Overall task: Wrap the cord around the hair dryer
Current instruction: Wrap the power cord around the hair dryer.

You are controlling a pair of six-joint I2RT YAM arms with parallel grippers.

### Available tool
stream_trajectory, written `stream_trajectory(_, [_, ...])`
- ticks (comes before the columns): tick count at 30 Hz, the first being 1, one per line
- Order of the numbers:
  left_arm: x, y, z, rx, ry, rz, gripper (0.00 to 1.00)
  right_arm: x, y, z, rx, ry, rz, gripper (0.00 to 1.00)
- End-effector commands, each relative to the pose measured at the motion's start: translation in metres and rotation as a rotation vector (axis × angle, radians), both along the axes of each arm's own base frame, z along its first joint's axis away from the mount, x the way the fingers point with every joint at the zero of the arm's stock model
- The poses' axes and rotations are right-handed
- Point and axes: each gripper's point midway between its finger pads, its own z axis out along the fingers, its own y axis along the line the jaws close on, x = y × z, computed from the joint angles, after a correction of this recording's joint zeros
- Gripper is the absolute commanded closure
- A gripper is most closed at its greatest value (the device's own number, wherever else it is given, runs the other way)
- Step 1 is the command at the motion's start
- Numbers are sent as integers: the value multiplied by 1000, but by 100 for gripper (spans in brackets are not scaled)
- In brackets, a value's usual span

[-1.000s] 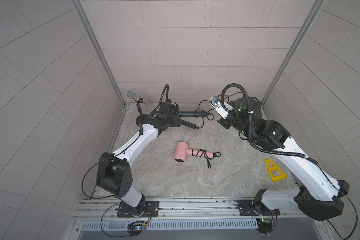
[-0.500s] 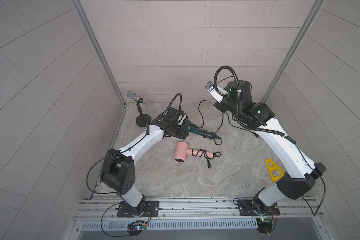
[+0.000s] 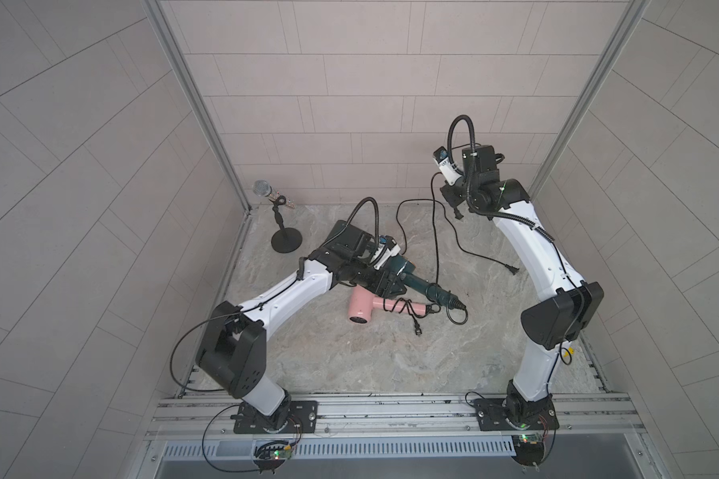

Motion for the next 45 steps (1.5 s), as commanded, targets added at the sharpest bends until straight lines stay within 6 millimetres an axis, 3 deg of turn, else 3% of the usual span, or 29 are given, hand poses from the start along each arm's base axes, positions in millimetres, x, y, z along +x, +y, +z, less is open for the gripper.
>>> stream_trajectory(1, [16,3,116,-425,-182,6,100,1,-7,-31,82,47,-39,100])
stream_trajectory(5, [44,46,182,-719,-250,179,100,-8,-13,-77,107,100,-68,100])
stream_trajectory(7, [59,66,202,-802,-242,258,100,-15,-14,-104,107,151,-77,100])
stream_trajectory(9, [79,87,206,-813,-252,378,100,-28,-12,-125,113,204,-77,100])
stream_trajectory(13, [122,130,160,-513,-278,728,100,-65,-10,-159,101,290,-76,100])
stream_trajectory(21, [158,234,95,47,-390,1254,100,-129,10,-190,108,376,-34,100])
stream_trajectory(25, [167,262,70,231,-412,1372,100,-153,29,-181,81,380,17,100])
stream_trajectory(31, [174,275,42,486,-475,1405,100,-194,73,-151,60,358,167,100])
stream_trajectory(37, [180,257,11,676,-503,1293,100,-211,101,-97,38,273,280,100])
stream_trajectory(45, [178,216,-7,785,-492,1068,100,-203,121,-18,-29,104,370,100])
